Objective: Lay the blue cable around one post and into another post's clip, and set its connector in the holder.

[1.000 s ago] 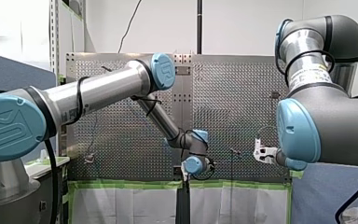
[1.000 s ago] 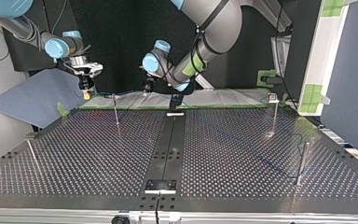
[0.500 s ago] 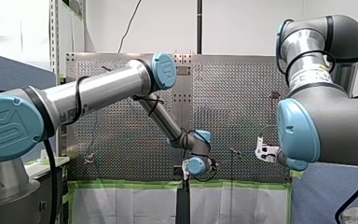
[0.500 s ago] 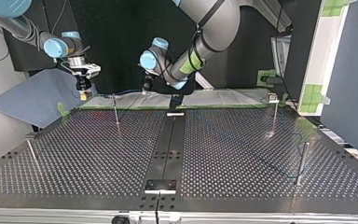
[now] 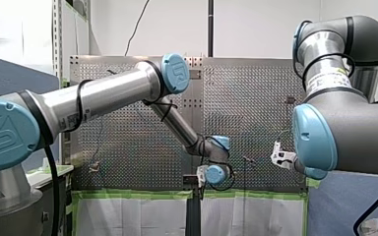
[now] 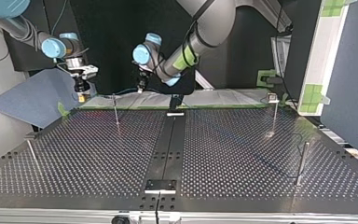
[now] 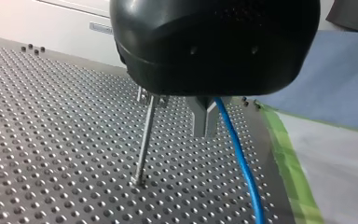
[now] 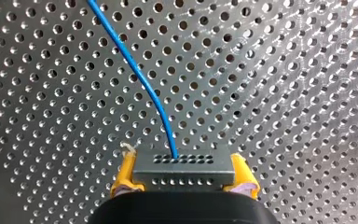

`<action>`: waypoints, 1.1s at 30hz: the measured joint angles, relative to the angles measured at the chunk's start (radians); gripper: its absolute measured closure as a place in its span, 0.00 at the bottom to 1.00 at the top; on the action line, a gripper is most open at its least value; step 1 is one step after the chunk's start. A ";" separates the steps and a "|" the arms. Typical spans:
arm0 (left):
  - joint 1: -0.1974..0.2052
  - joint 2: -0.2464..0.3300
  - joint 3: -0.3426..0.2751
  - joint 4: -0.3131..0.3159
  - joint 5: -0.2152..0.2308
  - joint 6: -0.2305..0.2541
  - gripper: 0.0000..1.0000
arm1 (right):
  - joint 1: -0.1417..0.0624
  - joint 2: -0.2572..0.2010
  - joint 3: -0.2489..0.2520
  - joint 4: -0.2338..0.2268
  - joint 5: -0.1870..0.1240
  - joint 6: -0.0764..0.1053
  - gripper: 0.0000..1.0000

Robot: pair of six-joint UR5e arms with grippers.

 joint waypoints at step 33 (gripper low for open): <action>-0.019 -0.001 0.013 0.001 -0.008 -0.001 1.00 | -0.054 0.063 -0.045 0.027 -0.057 0.074 1.00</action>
